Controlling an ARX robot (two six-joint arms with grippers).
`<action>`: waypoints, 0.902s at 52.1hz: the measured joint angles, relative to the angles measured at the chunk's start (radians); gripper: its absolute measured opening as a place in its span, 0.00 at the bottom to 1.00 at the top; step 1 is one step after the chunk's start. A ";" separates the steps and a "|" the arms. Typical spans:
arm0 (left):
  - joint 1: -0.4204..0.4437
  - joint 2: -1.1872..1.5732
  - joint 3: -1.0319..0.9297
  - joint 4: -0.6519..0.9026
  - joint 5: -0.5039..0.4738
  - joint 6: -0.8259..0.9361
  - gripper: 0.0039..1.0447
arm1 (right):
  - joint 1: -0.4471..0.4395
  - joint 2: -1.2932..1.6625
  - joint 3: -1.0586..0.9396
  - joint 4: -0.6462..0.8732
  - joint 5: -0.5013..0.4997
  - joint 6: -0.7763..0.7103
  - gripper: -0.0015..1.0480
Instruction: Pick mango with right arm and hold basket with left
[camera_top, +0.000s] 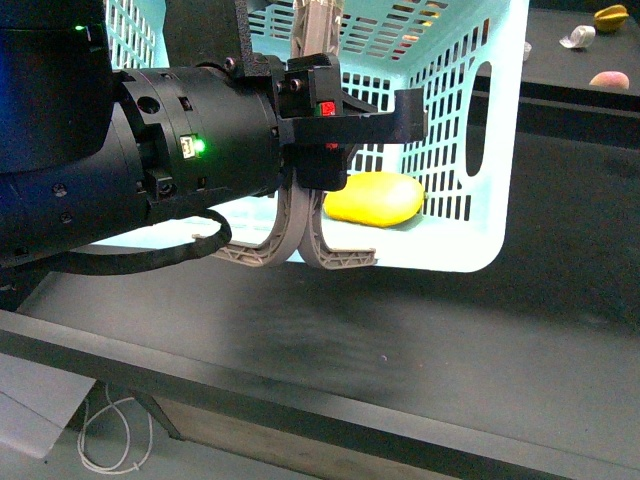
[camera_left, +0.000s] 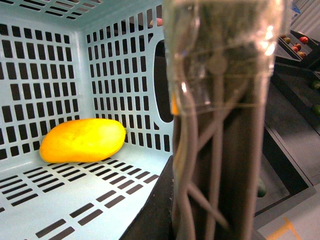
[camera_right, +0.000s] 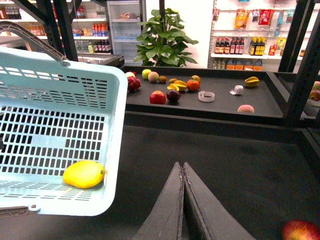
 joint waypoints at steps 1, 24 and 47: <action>0.000 0.000 0.000 0.000 0.000 0.000 0.05 | 0.000 0.000 0.000 0.000 0.000 0.000 0.02; 0.000 0.000 0.000 0.000 0.000 0.000 0.05 | 0.000 0.000 0.000 0.000 0.000 -0.001 0.63; 0.000 0.000 0.000 0.000 0.000 0.000 0.05 | 0.000 0.000 0.000 0.000 0.000 -0.001 0.92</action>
